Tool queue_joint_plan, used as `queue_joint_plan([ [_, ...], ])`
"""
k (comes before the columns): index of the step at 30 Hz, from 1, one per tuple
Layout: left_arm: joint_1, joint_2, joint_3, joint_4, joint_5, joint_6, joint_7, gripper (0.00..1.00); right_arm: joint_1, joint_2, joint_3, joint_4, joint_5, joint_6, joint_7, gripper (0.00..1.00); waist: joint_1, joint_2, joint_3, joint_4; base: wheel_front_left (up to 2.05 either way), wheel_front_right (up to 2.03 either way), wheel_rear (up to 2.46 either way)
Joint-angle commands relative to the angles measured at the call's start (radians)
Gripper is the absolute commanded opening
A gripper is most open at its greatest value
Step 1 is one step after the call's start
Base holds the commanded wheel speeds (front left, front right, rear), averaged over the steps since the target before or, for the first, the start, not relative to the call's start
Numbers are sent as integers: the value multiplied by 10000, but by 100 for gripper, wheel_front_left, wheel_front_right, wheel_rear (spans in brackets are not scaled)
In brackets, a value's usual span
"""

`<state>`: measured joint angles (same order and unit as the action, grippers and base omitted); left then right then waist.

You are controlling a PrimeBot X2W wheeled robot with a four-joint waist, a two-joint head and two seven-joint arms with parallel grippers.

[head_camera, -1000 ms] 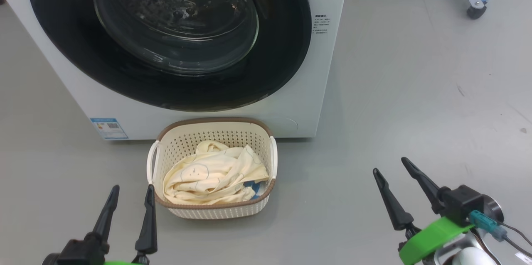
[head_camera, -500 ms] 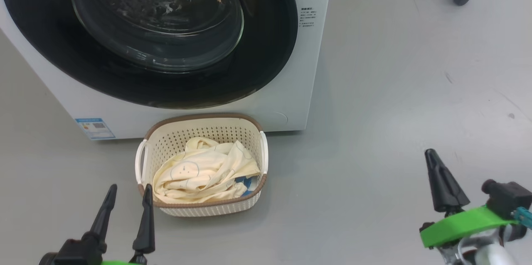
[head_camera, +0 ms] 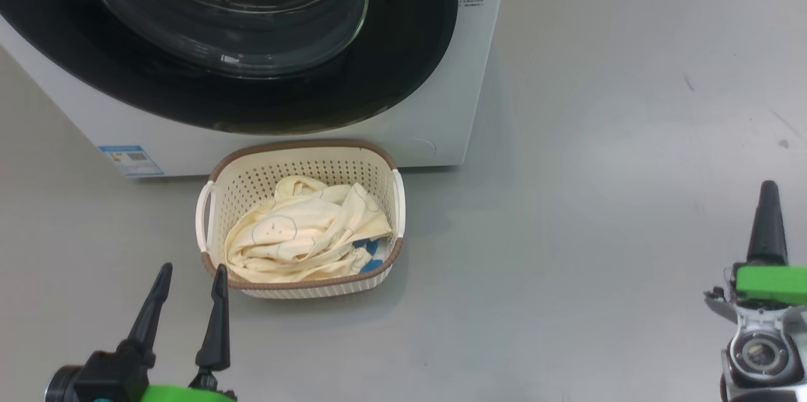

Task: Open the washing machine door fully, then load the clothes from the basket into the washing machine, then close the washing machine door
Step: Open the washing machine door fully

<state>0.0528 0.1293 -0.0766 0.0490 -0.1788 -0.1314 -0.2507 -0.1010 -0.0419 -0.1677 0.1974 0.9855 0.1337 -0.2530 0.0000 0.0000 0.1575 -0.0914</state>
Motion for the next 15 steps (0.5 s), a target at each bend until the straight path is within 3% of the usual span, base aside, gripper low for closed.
queue_joint_plan([
  [1, -469, 203, 327, -400, -2, 7, -111, 100, -617, -205, 143, -293, 721, -30, -88, 0, 0, 0, 246, 41, 0, 0, 0],
  [9, -871, 324, 362, -676, 38, 7, -111, 100, -1961, -1111, -326, -227, 4932, -30, -59, 0, 0, 0, 1388, 256, 0, 0, 0],
  [15, -1203, 350, 403, -955, 70, 7, -111, 100, -3359, -1378, -1391, 7, 7003, -30, 1192, 0, 0, 0, 2206, 532, 0, 0, 0],
])
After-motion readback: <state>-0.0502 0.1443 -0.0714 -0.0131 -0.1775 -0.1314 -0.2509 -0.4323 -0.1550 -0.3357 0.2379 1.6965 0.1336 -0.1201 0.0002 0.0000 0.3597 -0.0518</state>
